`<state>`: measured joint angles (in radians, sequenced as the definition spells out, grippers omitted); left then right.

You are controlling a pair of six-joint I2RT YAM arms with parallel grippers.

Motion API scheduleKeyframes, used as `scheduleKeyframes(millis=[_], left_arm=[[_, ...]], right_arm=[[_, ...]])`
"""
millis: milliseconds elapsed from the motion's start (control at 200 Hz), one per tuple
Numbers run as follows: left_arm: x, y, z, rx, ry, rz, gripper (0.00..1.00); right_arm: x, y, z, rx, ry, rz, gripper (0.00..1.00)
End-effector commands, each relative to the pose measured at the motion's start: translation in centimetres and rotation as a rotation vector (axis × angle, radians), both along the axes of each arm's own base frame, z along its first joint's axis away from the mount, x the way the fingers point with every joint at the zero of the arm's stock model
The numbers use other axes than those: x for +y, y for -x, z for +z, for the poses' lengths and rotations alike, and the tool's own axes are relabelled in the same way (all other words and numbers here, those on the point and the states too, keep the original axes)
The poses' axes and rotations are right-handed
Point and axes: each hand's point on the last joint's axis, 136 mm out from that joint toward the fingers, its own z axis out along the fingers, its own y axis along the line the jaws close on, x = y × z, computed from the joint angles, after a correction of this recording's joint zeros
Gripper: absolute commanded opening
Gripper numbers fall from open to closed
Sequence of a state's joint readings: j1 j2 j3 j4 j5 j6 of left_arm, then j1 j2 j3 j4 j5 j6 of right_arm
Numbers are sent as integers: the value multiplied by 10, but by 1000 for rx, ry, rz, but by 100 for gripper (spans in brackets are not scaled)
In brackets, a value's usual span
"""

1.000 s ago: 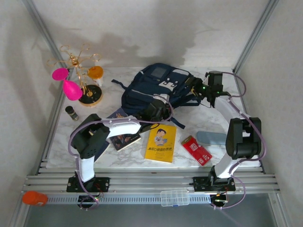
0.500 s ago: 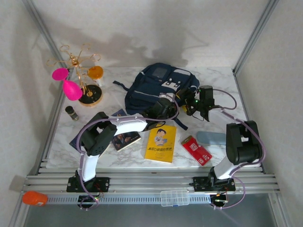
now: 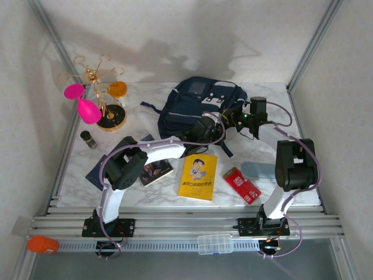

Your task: Pack books, pencil case, and school supplies into a backpack

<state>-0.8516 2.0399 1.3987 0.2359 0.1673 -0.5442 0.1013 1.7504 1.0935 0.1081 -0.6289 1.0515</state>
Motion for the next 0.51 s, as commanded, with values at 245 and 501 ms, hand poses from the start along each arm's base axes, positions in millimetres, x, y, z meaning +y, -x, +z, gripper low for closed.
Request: scheduleKeyframes(millis=[245,501], left_arm=[[95,39,-23,126,-93,-9,0],[71,25,-3,114,1,-26,0]], right_arm=[[-80,-47,22,-132,147,-107,0],[-71,-17,15,-87,174,-76,58]])
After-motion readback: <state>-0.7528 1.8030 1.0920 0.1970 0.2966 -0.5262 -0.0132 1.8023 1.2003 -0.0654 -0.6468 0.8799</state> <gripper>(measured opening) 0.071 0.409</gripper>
